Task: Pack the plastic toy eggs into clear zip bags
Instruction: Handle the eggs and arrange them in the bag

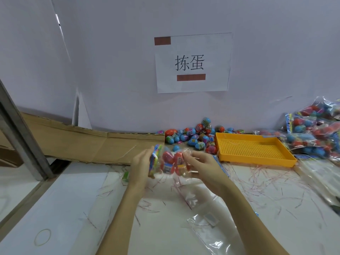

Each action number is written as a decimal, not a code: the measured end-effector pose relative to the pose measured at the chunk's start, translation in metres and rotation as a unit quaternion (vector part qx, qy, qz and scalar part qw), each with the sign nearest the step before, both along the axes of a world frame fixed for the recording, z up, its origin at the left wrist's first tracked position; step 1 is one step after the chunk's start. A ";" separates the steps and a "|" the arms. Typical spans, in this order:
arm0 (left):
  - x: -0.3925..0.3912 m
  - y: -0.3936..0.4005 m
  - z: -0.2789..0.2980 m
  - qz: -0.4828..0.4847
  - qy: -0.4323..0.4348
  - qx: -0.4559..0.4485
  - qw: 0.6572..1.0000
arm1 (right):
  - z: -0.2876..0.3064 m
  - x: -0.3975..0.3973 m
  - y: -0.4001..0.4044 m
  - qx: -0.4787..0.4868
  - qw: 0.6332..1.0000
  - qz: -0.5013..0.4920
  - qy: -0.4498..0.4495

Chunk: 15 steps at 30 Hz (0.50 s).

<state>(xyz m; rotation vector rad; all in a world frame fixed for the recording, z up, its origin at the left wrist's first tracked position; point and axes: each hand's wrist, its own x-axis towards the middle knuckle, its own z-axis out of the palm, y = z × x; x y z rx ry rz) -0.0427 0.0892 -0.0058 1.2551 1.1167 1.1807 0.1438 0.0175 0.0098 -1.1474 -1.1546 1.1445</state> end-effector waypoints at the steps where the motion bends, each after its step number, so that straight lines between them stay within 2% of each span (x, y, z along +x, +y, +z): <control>1: 0.000 -0.001 -0.002 0.004 0.034 0.035 0.999 | 0.000 0.001 0.000 -0.003 1.000 0.011 -0.016; 3: 0.001 -0.001 -0.003 -0.007 0.060 0.088 0.994 | -0.001 -0.002 0.000 -0.014 0.999 0.018 -0.038; 6: 0.004 -0.003 0.000 -0.005 0.053 0.118 0.992 | -0.001 -0.007 0.001 -0.025 0.999 -0.004 -0.047; 11: 0.009 -0.007 0.001 0.054 0.096 0.196 0.974 | 0.000 -0.009 0.001 0.013 0.998 -0.057 -0.014; 15: 0.012 -0.010 0.001 0.076 0.081 0.218 0.970 | -0.001 -0.014 0.004 0.021 0.997 -0.069 0.002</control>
